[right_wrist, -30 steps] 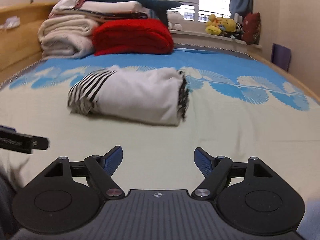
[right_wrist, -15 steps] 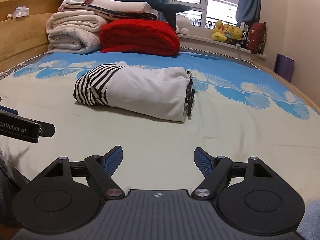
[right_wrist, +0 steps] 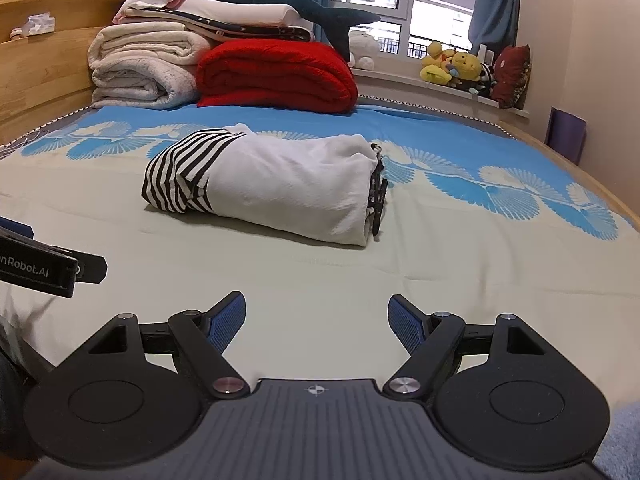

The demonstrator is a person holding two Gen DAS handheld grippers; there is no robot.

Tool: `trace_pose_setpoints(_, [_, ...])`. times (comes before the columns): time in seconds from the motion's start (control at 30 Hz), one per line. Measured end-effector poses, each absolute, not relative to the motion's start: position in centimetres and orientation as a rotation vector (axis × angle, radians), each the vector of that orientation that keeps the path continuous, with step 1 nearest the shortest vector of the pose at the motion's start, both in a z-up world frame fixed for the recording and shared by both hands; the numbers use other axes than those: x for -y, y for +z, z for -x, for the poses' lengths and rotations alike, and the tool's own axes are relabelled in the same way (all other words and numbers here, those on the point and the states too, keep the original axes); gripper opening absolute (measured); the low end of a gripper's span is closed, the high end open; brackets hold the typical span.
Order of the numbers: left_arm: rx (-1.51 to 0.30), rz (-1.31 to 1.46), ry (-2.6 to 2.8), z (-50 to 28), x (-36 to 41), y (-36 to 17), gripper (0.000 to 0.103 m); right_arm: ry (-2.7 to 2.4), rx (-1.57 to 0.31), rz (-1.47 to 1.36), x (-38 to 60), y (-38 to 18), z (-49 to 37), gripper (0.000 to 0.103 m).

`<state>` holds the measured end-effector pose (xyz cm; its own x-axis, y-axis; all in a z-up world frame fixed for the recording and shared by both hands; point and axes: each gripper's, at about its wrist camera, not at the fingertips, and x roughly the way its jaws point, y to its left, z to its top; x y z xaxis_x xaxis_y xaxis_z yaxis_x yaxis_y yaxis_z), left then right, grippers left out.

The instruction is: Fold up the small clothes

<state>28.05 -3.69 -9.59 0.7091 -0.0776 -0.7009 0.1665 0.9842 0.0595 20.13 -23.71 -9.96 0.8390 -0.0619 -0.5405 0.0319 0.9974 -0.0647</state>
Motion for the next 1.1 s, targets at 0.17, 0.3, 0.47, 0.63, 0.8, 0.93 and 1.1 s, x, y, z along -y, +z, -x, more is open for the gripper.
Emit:
trace_pose_setpoints(0.17, [-0.769,-0.133,-0.132,-28.04,3.82,-9.66,0.103,-0.047,-0.572,0.063,23.51,-9.98,-20.17,0.080])
trace_pose_setpoints(0.3, [-0.776,-0.123,-0.122,-28.18,3.64,-9.71,0.103,-0.054,-0.574,0.062,23.38,-10.01,-20.13,0.080])
trace_pose_setpoints(0.47, [-0.780,-0.116,-0.116,-28.26,3.51,-9.71,0.103,-0.055,-0.577,0.064,23.45,-10.02,-20.18,0.080])
trace_pose_setpoints(0.63, [-0.776,-0.115,-0.115,-28.13,3.53,-9.68,0.103,-0.055,-0.578,0.071,23.32,-10.09,-20.22,0.080])
trace_pose_setpoints(0.8, [-0.779,-0.114,-0.115,-28.15,3.46,-9.65,0.103,-0.054,-0.580,0.076,23.18,-10.17,-20.31,0.080])
trace_pose_setpoints(0.93, [-0.777,-0.116,-0.115,-28.16,3.44,-9.65,0.103,-0.055,-0.580,0.076,23.20,-10.18,-20.31,0.080])
trace_pose_setpoints(1.1, [-0.777,-0.118,-0.110,-28.16,3.46,-9.67,0.103,-0.053,-0.581,0.077,23.18,-10.18,-20.32,0.080])
